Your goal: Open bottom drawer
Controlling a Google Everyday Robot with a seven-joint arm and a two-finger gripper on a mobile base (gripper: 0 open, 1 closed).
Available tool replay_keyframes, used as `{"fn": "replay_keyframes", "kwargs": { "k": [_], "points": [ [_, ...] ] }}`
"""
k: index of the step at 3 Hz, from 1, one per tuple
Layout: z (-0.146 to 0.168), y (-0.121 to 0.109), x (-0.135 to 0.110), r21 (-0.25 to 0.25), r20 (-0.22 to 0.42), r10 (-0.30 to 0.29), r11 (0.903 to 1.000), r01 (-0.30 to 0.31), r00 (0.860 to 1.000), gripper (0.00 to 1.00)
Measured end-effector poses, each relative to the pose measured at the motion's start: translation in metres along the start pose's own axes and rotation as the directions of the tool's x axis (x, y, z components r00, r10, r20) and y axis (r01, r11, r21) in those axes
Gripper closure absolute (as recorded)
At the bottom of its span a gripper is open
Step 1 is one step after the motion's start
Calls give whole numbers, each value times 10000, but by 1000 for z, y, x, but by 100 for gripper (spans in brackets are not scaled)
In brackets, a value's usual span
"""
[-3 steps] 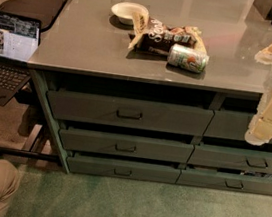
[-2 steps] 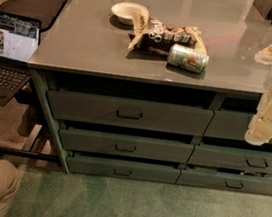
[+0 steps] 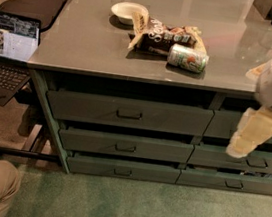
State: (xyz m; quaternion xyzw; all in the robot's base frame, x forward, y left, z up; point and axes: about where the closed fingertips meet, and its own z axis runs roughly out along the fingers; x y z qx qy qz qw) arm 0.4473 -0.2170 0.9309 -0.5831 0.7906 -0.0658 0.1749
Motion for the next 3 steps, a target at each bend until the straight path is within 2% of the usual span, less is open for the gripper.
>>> {"fn": "replay_keyframes", "kwargs": {
  "k": [1,2,3],
  "points": [
    [70,6,-1,-84,85,6,10000,-6,10000,0],
    [153,27,-1,-662,396,-79,9977,105,9992,0],
    [234,60,5,-1527,925,84,9883,59,9957,0]
  ]
}}
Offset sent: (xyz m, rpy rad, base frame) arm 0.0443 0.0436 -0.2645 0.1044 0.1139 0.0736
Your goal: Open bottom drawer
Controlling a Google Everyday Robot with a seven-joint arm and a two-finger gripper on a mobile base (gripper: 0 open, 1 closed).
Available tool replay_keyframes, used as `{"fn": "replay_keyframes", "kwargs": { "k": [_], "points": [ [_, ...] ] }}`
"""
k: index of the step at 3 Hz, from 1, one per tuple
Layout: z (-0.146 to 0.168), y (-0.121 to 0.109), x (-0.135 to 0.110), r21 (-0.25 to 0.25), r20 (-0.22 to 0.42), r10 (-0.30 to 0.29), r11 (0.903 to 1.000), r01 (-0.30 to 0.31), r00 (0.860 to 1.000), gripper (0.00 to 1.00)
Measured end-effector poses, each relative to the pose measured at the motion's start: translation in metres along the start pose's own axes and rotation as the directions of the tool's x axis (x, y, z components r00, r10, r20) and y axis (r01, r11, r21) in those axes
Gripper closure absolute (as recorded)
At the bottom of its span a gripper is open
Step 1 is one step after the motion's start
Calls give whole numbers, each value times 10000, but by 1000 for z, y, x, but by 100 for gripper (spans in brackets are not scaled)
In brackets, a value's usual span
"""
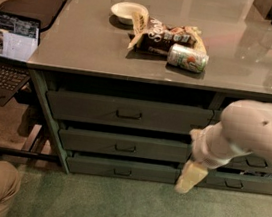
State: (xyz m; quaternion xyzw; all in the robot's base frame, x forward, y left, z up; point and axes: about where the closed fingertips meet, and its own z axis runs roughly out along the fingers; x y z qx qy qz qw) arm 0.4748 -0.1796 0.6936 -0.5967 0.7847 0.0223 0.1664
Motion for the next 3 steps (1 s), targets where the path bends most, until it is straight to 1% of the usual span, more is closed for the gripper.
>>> {"fn": "replay_keyframes", "kwargs": {
  "k": [1,2,3],
  "points": [
    [66,24,4,-626,943,184,9980,-125,9954,0],
    [131,62,7,-894,2120,145,9960,46,9772,0],
    [195,100,0,-1049,3122,549,9942,-231,9484,0]
  ]
}}
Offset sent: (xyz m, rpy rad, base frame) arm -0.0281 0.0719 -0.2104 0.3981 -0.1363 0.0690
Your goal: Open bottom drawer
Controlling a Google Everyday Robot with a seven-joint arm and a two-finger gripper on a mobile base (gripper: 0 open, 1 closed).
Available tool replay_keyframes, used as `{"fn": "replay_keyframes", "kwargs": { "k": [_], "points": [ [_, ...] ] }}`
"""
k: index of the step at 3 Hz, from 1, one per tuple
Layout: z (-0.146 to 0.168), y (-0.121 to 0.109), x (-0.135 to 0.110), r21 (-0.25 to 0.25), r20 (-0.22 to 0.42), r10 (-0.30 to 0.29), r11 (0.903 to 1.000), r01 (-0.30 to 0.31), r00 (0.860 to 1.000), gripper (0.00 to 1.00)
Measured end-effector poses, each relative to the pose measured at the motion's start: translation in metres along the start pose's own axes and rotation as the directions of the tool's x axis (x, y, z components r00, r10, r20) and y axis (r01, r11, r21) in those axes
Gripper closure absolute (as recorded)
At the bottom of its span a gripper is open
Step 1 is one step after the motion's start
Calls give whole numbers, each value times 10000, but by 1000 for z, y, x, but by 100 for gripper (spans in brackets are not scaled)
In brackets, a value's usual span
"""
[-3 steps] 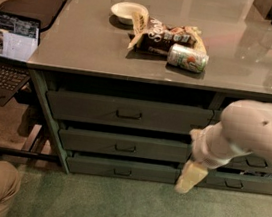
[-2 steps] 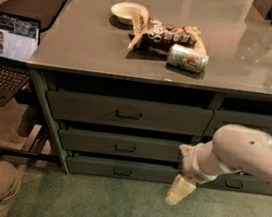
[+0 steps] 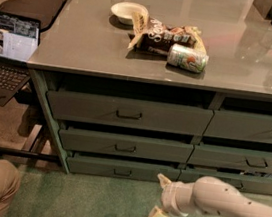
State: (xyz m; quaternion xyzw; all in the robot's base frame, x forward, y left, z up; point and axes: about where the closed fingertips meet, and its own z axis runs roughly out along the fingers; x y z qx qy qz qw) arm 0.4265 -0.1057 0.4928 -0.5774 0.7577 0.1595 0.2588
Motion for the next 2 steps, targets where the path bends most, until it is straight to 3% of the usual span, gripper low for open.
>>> {"fn": "replay_keyframes", "kwargs": {
  "k": [1,2],
  "points": [
    [12,-12,-1,497,356,199,9985,-216,9992,0],
    [12,-12,-1,499,358,198,9985,-216,9992,0]
  ]
}}
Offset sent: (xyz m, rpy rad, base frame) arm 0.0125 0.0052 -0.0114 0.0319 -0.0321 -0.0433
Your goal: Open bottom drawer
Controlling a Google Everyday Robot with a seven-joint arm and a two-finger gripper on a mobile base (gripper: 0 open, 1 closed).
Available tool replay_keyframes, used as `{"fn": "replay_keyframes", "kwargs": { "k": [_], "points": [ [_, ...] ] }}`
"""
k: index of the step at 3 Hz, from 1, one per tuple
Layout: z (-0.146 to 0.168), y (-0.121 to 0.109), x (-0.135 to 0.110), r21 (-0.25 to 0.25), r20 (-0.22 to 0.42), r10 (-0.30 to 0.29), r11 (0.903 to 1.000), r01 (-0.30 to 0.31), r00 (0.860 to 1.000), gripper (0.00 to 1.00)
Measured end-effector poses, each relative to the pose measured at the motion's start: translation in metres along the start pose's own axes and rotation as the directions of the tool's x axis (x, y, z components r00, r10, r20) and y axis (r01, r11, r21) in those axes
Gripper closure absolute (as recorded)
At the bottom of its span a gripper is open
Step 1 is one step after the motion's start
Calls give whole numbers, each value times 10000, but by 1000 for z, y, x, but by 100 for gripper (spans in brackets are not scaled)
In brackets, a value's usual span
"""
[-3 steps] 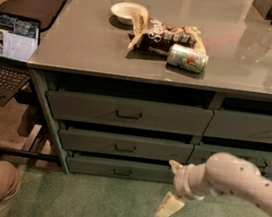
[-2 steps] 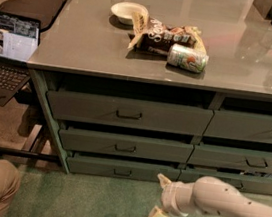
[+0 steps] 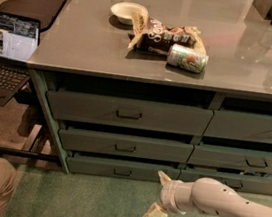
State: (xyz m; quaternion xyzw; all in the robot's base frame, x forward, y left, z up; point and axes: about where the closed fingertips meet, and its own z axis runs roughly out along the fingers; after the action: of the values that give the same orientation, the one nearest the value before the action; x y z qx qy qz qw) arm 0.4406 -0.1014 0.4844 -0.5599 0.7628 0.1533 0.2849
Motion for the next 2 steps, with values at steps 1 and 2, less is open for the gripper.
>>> {"fn": "replay_keyframes", "kwargs": {
  "k": [1,2],
  "points": [
    [4,-15,-6,422,459,-78,9991,58,9989,0],
    [28,-49,-6,708,829,-71,9975,12,9965,0]
  ]
}}
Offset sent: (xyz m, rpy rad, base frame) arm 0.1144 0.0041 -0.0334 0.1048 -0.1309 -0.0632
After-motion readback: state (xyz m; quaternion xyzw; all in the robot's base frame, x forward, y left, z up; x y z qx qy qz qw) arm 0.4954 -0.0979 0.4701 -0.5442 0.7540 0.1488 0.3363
